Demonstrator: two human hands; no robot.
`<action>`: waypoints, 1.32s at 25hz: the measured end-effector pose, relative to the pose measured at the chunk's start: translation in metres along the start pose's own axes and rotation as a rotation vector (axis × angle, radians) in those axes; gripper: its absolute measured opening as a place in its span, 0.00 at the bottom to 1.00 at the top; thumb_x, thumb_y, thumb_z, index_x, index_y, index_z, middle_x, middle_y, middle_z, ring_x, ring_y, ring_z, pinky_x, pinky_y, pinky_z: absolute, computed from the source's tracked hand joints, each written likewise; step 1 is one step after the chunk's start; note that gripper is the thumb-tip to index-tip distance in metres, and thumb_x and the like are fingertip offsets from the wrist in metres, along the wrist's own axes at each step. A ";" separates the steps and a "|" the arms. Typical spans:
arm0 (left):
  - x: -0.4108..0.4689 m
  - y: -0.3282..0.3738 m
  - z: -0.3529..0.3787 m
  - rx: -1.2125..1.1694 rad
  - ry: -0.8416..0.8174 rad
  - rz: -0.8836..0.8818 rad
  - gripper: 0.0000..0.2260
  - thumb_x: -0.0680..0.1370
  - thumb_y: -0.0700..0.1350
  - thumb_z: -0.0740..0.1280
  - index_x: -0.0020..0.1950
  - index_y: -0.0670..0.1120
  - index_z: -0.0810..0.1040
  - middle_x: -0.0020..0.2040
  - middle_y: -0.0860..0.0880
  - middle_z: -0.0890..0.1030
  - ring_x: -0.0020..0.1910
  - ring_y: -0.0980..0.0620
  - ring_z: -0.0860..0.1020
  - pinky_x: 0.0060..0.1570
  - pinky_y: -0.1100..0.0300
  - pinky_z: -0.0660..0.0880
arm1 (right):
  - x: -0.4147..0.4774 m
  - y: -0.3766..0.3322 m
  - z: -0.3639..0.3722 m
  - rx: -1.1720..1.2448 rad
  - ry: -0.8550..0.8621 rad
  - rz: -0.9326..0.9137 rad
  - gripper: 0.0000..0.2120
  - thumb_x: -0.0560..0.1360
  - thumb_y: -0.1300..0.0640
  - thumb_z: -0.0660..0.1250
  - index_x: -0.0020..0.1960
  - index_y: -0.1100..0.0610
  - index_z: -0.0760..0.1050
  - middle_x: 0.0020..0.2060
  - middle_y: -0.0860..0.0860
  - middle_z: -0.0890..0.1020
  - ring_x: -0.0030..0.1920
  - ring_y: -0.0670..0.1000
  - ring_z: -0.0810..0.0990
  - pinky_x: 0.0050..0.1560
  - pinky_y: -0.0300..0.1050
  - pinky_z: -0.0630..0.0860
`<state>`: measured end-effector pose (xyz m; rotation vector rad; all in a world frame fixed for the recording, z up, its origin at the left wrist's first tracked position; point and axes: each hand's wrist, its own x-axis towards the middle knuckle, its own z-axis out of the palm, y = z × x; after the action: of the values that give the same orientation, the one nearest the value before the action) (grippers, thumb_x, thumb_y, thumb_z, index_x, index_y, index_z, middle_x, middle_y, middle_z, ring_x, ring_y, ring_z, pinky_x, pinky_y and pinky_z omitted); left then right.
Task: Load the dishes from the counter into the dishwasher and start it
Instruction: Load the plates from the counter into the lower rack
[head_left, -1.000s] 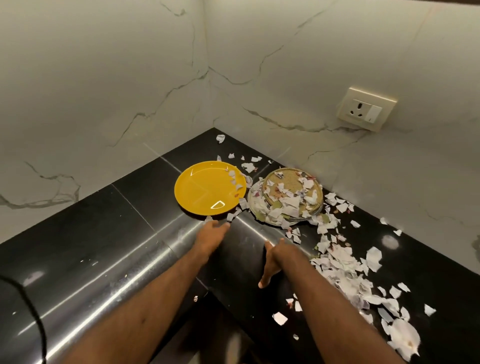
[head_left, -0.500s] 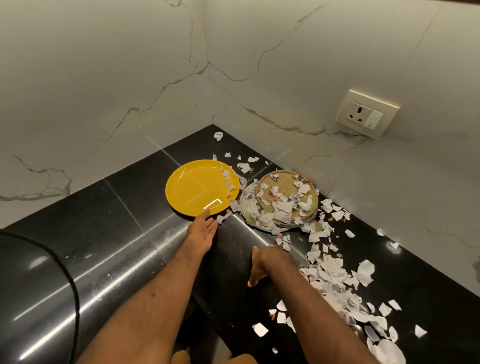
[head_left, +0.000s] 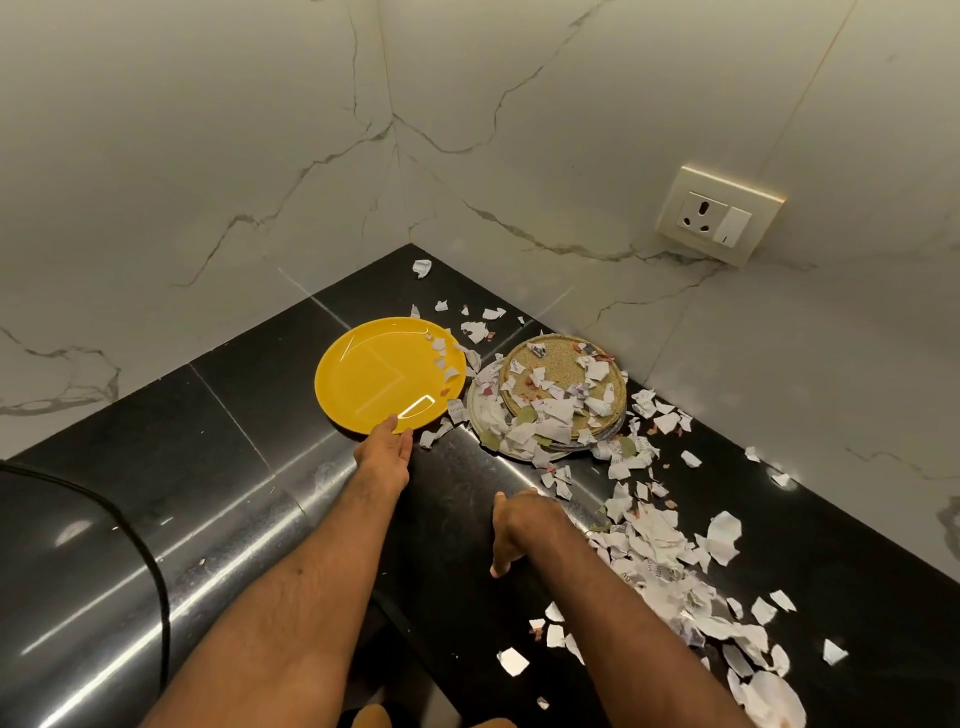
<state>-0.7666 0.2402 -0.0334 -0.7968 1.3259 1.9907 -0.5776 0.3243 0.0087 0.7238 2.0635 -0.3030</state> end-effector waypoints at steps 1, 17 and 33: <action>0.003 0.001 0.000 0.022 0.014 -0.012 0.22 0.80 0.42 0.72 0.73 0.40 0.72 0.68 0.39 0.78 0.55 0.47 0.81 0.48 0.61 0.79 | -0.001 0.000 0.000 0.008 -0.002 0.001 0.59 0.72 0.44 0.80 0.85 0.49 0.41 0.83 0.62 0.49 0.80 0.68 0.59 0.72 0.62 0.71; -0.057 0.008 -0.022 0.106 -0.169 -0.056 0.24 0.73 0.29 0.54 0.66 0.44 0.71 0.60 0.39 0.78 0.55 0.36 0.79 0.49 0.42 0.79 | -0.009 0.016 0.012 0.083 0.213 -0.102 0.45 0.75 0.41 0.74 0.84 0.50 0.55 0.77 0.59 0.64 0.75 0.63 0.68 0.68 0.60 0.75; -0.145 -0.062 -0.042 0.255 -0.423 -0.023 0.19 0.72 0.29 0.59 0.60 0.37 0.77 0.57 0.34 0.82 0.50 0.36 0.80 0.51 0.38 0.82 | -0.016 -0.001 0.016 0.877 0.854 -0.357 0.38 0.83 0.30 0.47 0.86 0.47 0.41 0.84 0.43 0.40 0.83 0.44 0.38 0.83 0.52 0.39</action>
<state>-0.6217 0.1972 0.0274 -0.2517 1.2707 1.7957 -0.5603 0.3099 0.0130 1.1151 2.8734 -1.3489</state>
